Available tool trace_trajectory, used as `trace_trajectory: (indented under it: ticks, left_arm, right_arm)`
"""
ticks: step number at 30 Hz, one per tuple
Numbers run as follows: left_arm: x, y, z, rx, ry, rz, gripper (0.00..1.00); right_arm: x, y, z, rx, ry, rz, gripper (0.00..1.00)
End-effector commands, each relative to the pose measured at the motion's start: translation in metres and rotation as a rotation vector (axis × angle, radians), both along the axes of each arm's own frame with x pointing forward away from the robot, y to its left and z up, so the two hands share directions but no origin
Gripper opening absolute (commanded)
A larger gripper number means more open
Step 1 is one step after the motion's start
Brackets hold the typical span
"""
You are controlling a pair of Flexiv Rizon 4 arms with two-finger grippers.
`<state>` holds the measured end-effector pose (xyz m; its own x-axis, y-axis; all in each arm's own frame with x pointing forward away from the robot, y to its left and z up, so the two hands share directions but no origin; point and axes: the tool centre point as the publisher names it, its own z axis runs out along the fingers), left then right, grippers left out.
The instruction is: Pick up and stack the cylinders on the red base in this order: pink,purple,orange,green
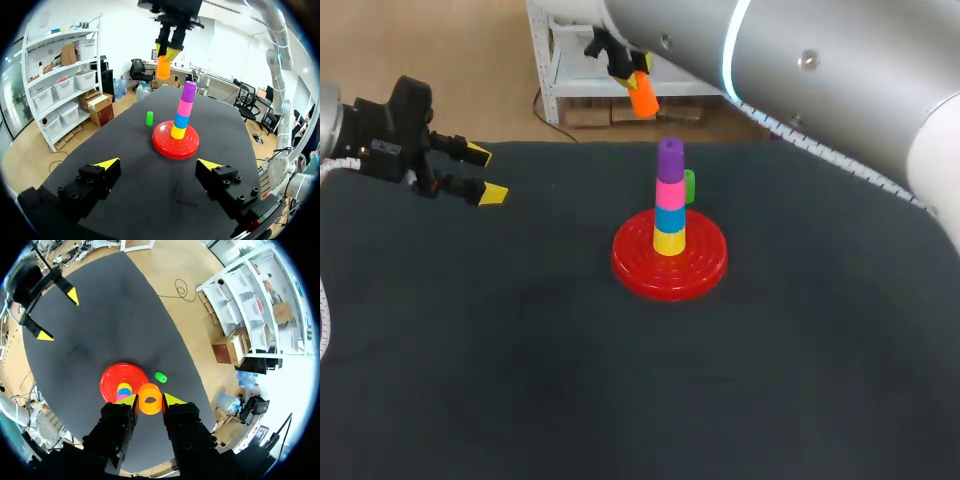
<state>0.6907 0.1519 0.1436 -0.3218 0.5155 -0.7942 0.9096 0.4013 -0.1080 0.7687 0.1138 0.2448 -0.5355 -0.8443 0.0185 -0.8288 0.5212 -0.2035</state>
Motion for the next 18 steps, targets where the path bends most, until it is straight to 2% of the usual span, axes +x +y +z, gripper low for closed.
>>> trace_trajectory:
  ticks: [1, 13, 18]
  left_arm:
    - [0.0, 0.0, -0.001, -0.002, -0.003, -0.001, 1.0]
    - [0.0, 0.0, -0.001, -0.002, -0.003, -0.001, 1.0]
    - [0.0, 0.0, -0.001, -0.002, -0.003, -0.001, 1.0]
  right_arm:
    - [-0.007, -0.007, 0.015, 0.042, 0.005, -0.005, 0.0]
    - [-0.041, -0.019, 0.026, 0.108, 0.03, -0.025, 0.0]
    - [-0.046, -0.021, 0.023, 0.162, 0.034, -0.03, 0.0]
